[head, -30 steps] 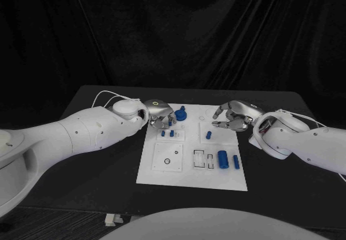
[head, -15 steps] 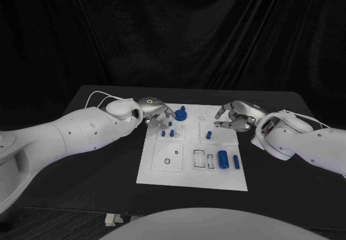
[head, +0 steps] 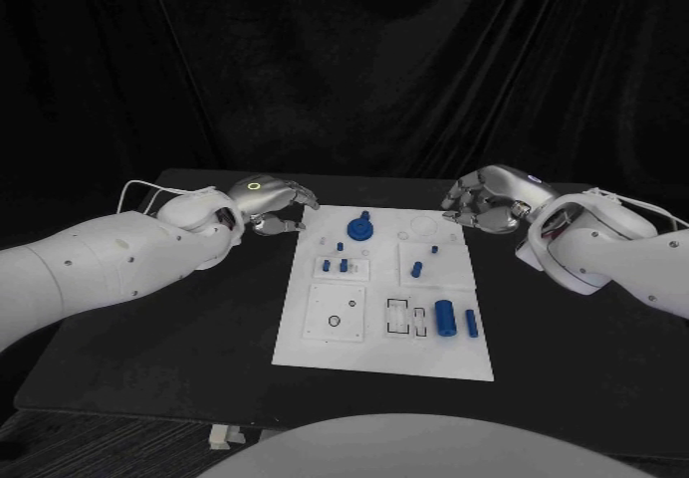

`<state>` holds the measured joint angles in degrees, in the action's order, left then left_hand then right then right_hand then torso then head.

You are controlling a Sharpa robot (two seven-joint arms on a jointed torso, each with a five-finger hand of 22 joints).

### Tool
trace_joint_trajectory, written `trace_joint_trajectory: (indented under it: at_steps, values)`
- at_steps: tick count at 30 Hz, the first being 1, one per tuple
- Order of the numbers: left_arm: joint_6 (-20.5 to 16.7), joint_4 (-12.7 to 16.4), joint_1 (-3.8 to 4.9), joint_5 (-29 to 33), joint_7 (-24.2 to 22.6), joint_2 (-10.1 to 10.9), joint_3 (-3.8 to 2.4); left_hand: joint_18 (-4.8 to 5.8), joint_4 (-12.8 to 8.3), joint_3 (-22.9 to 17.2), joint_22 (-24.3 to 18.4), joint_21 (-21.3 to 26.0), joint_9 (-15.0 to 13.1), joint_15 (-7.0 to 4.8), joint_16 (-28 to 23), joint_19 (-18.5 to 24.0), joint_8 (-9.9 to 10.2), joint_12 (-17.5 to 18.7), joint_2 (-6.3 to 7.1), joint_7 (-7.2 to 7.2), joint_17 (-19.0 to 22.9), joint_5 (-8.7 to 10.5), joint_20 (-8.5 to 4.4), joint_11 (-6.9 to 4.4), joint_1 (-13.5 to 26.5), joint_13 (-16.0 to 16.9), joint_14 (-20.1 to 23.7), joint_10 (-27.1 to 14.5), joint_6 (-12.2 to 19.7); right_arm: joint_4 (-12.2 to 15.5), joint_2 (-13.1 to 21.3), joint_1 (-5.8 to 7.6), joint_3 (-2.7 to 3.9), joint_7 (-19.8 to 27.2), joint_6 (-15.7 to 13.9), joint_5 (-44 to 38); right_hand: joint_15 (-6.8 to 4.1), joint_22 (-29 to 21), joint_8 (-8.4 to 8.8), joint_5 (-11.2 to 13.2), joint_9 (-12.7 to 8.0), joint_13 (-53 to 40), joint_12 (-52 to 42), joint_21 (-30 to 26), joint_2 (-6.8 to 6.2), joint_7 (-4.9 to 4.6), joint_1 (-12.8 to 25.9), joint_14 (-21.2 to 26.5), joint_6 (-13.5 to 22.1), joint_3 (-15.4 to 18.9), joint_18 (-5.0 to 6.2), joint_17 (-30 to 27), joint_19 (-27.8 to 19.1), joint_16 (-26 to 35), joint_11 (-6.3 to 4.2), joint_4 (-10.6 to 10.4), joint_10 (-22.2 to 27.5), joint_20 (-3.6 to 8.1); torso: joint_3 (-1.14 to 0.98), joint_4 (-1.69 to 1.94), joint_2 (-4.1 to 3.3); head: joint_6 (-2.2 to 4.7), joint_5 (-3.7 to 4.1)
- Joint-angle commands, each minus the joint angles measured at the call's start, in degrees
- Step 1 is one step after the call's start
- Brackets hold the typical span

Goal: Assemble the parts on the task board

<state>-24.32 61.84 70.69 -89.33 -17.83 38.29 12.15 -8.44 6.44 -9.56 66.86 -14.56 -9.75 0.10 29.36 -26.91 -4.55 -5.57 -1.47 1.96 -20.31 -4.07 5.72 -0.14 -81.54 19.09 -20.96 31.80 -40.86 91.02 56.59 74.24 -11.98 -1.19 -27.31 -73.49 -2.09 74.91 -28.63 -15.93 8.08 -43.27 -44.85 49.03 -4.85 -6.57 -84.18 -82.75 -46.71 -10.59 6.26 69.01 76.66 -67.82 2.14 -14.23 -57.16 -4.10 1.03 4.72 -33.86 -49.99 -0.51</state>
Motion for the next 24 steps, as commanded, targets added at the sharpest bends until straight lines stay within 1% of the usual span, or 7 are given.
trace_joint_trajectory:
  at_steps: [1, 4, 7, 8, 11, 20, 24]
  values:
    - [6.0, 1.2, 0.63, 20.9, -10.6, 2.3, -0.05, -0.79, 0.2, 0.9, -7.0, 10.5, 0.6, -0.56, -17.9, 11.1, 0.6, 1.0, -1.24, -0.33, 9.0, -1.41, 0.68, -0.44, 0.9, -2.5, 12.1, -7.3, 0.0, 0.4, 0.2, 2.48, 0.08, -1.0, -0.1, -5.3, 0.33, 4.7, 0.95, -0.3, -0.1, 6.9, 8.3, -1.1, -1.02, -0.11, -1.5, 0.5, -2.0, -1.8, 1.10, -1.6, -0.4, 1.5, 0.09, 0.2, 1.6, -0.18, 0.06, 0.16, 0.09, -0.01, -0.02]
    - [12.8, 2.6, 0.86, 32.8, -15.7, 4.5, -0.04, -0.82, 4.6, 4.8, -23.7, 11.9, 3.7, -1.32, -28.4, 21.5, 1.6, 4.2, -2.28, -0.86, 18.6, -4.16, 1.38, -1.07, 5.1, -14.2, 19.9, -26.1, 11.8, 0.3, -0.1, 4.47, 0.09, -2.0, 0.8, -10.3, 1.16, 4.6, 3.01, 0.9, -0.3, 15.3, 18.1, -2.1, -2.30, -0.33, -1.6, 0.8, -3.6, -3.5, 1.15, -2.9, -0.5, 2.3, 0.90, -0.1, 1.1, -0.66, 0.04, 0.04, 0.06, -0.01, -0.08]
    - [18.9, 4.5, 0.95, 44.0, -18.3, 6.2, -0.03, -1.85, 9.4, 9.6, -35.6, 12.2, 5.8, -1.28, -29.4, 24.5, 2.0, 5.2, -3.33, -1.79, 20.3, -7.80, 1.34, -1.83, 6.0, -18.3, 21.0, -30.7, 18.7, -0.1, -0.3, 5.44, 0.09, -3.0, 2.3, -16.1, 2.28, 3.8, 8.07, 8.2, -1.7, 20.0, 24.4, -5.8, -4.12, -0.17, 1.2, 2.3, 1.4, -1.7, 1.41, -5.7, -1.8, 5.0, 2.70, -1.8, 5.2, -1.69, 0.01, 0.05, 0.00, -0.01, 0.08]
    - [21.8, 5.4, 0.97, 49.2, -18.9, 6.9, -0.02, -1.90, 10.4, 13.2, -38.7, 12.3, 7.2, -0.44, -29.4, 24.7, 2.6, 5.6, -4.11, -2.63, 20.3, -9.77, 1.54, -2.58, 7.9, -19.1, 21.0, -31.8, 24.4, -0.4, -0.4, 5.71, 0.09, -3.2, 3.2, -18.4, 1.54, 2.7, 11.41, 10.3, -3.0, 22.3, 27.8, -10.0, -4.45, 1.96, 1.4, 4.3, 5.2, -0.3, 2.22, -8.8, -3.5, 8.3, 3.08, -1.6, 9.9, -1.60, 0.01, 0.03, 0.00, -0.01, 0.12]
    - [28.4, 7.6, 0.87, 62.5, -20.0, 8.1, -0.01, -1.80, 10.3, 18.2, -41.8, 12.4, 8.6, 1.13, -29.4, 24.5, 3.4, 5.6, -6.15, -3.74, 20.3, -7.18, 1.88, -3.91, 9.5, -19.1, 21.0, -31.8, 32.7, -1.3, -0.7, 5.97, 0.08, -3.6, 7.1, -22.5, 1.37, 1.7, 13.16, 9.9, -3.6, 25.1, 30.3, -13.4, -4.05, 2.38, 0.2, 5.7, 4.4, 1.5, 2.62, -11.1, -4.7, 10.4, 2.78, -1.3, 13.0, -1.39, 0.07, 0.32, 0.00, -0.01, 0.71]
    - [38.4, 13.4, -0.15, 84.6, -21.6, 10.3, 0.02, -1.60, 10.2, 22.5, -44.8, 12.3, 8.6, 1.48, -29.4, 24.1, 3.4, 5.6, -8.40, -2.78, 20.3, -5.74, 1.80, -2.76, 10.8, -19.1, 21.0, -31.8, 33.3, -3.7, -1.3, 2.70, 0.07, -3.0, 14.9, -26.3, 1.43, 0.7, 15.41, 7.4, -3.8, 28.8, 30.6, -18.0, -2.48, 0.93, -2.4, 7.5, 1.8, 2.4, 3.00, -14.2, -5.7, 12.5, 2.62, -0.2, 12.7, -1.41, 0.13, 1.34, 0.13, -0.01, 2.06]
    - [39.1, 15.1, -0.38, 86.4, -21.9, 11.1, 0.03, -1.43, 10.2, 22.8, -46.8, 12.4, 8.5, 1.78, -29.4, 24.1, 3.2, 5.6, -9.10, -2.55, 20.3, -7.49, 1.93, -2.45, 9.5, -19.1, 21.0, -31.8, 32.3, -5.2, -2.3, 1.16, 0.07, -2.6, 15.9, -26.6, 1.47, 0.8, 15.73, 6.1, -3.7, 29.7, 29.9, -18.5, -1.85, -0.17, -2.5, 7.7, 0.1, 2.5, 3.00, -14.7, -5.4, 12.5, 2.76, 0.2, 11.3, -1.40, 0.53, 2.74, 0.20, -0.01, 3.97]
